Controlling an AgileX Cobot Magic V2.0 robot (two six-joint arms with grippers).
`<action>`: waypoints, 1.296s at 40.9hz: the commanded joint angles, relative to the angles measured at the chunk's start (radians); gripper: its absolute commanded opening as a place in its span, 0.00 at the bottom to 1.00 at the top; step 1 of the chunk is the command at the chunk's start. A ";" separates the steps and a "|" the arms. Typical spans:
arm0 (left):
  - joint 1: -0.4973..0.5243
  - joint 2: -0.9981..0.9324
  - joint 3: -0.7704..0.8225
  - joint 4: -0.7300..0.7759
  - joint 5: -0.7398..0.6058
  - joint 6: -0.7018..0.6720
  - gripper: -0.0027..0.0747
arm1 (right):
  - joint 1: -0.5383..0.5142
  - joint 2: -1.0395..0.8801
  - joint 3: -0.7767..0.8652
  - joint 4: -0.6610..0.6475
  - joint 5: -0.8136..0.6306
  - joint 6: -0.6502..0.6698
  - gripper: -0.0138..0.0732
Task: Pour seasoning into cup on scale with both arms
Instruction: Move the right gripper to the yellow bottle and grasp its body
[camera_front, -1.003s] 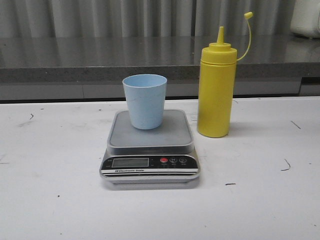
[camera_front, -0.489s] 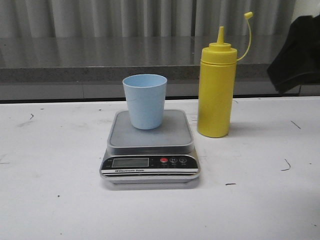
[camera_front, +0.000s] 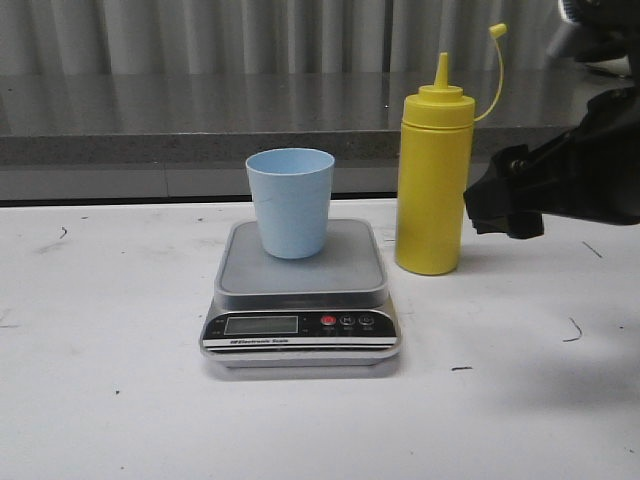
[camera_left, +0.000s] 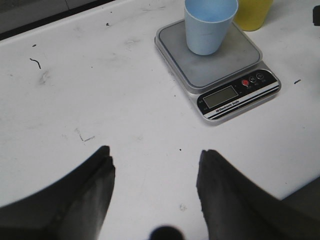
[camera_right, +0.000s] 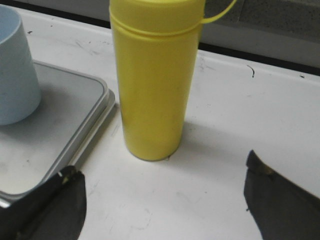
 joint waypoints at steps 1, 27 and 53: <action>-0.003 -0.003 -0.027 -0.003 -0.077 -0.004 0.50 | 0.003 0.036 -0.019 -0.004 -0.213 0.011 0.91; -0.003 -0.003 -0.027 -0.003 -0.077 -0.004 0.50 | 0.003 0.284 -0.158 -0.071 -0.413 0.160 0.91; -0.003 -0.003 -0.027 -0.003 -0.077 -0.004 0.50 | -0.012 0.494 -0.362 -0.071 -0.477 0.161 0.91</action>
